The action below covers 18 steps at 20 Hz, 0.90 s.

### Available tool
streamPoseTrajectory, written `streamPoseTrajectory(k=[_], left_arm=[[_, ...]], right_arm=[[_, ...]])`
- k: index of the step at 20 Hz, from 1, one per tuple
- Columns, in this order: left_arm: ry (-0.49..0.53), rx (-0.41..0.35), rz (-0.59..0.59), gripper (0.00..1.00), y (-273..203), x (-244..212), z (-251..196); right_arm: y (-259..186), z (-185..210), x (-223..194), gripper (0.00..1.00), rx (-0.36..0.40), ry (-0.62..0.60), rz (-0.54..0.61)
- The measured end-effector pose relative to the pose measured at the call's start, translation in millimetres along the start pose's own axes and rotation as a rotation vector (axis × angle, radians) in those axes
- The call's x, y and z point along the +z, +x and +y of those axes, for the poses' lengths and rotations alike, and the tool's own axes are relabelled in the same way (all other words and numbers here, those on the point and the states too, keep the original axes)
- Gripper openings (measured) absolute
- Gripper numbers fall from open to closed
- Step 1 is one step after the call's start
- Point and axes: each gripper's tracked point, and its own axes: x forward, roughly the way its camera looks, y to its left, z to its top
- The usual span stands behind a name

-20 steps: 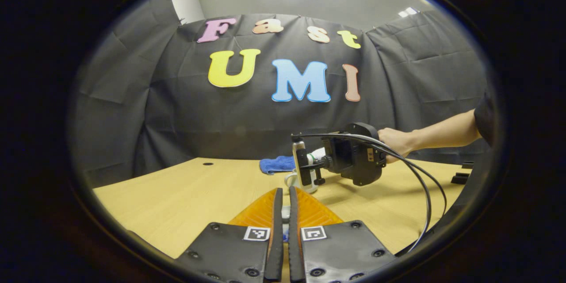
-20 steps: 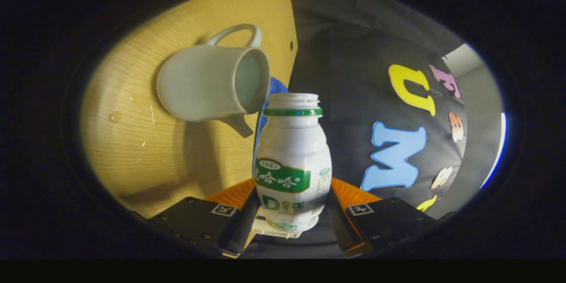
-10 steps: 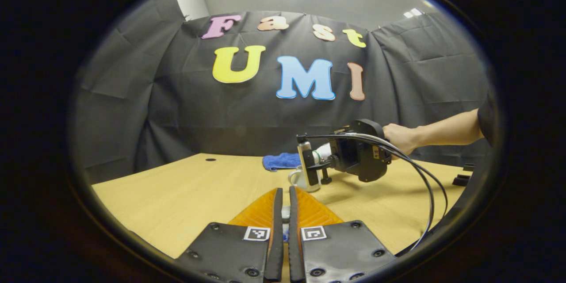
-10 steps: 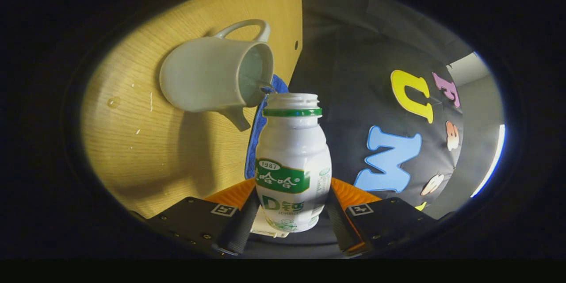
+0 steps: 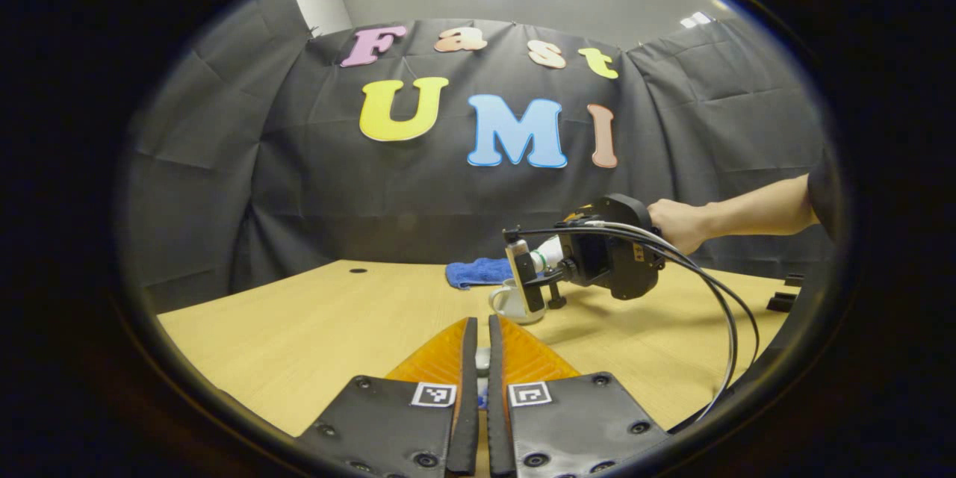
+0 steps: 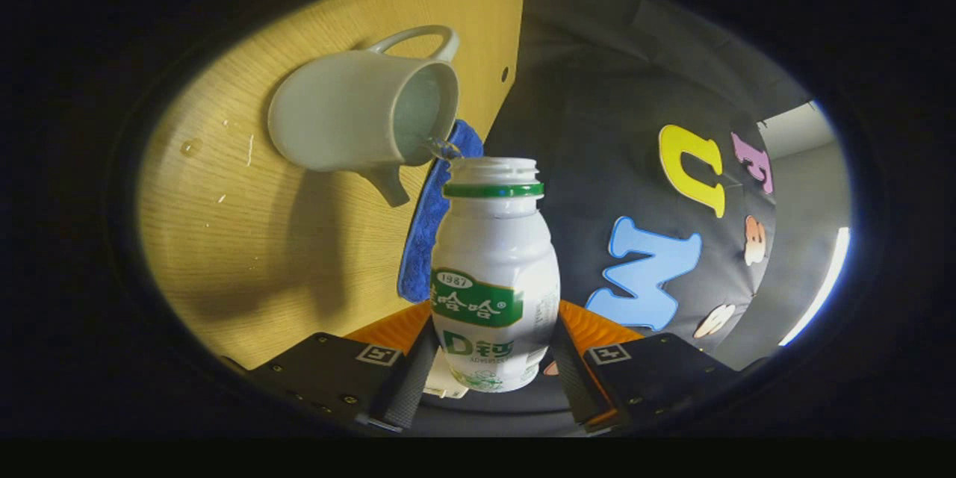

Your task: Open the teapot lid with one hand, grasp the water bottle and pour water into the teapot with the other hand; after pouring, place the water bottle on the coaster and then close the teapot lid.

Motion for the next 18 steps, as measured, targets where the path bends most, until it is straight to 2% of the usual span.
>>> streamPoseTrajectory(k=[1,8,9,11,12,14,15,16,18], left_arm=[[-0.001,0.000,0.001,0.12,0.7,-0.8,0.4],[0.011,0.001,0.001,0.12,-0.7,0.2,-1.0],[0.014,0.001,0.001,0.15,-1.6,0.1,-1.2],[0.022,0.001,0.001,0.08,-1.6,1.2,-1.1],[0.026,0.000,0.000,0.12,-1.8,2.6,-1.4],[0.028,-0.001,-0.003,0.08,-1.9,4.4,-1.2],[0.029,-0.002,-0.004,0.12,-2.7,4.4,-0.6],[0.029,-0.002,-0.004,0.08,-2.3,4.9,-0.1],[0.029,-0.002,-0.003,0.08,-2.1,3.6,0.0]], right_arm=[[-0.2,-0.8,-0.2,0.76,0.000,-0.007,0.000],[0.0,-9.7,3.9,0.76,-0.035,-0.078,-0.010],[-0.6,-9.8,5.0,0.76,-0.033,-0.084,-0.012],[-1.5,-11.2,7.5,0.76,-0.038,-0.098,-0.017],[-2.3,-12.5,9.1,0.76,-0.044,-0.107,-0.020],[-4.6,-19.0,12.4,0.76,-0.057,-0.125,-0.024],[-5.0,-21.1,13.3,0.76,-0.062,-0.134,-0.025],[-4.5,-23.4,14.3,0.76,-0.070,-0.145,-0.027],[-4.3,-29.6,15.4,0.76,-0.090,-0.172,-0.027]])
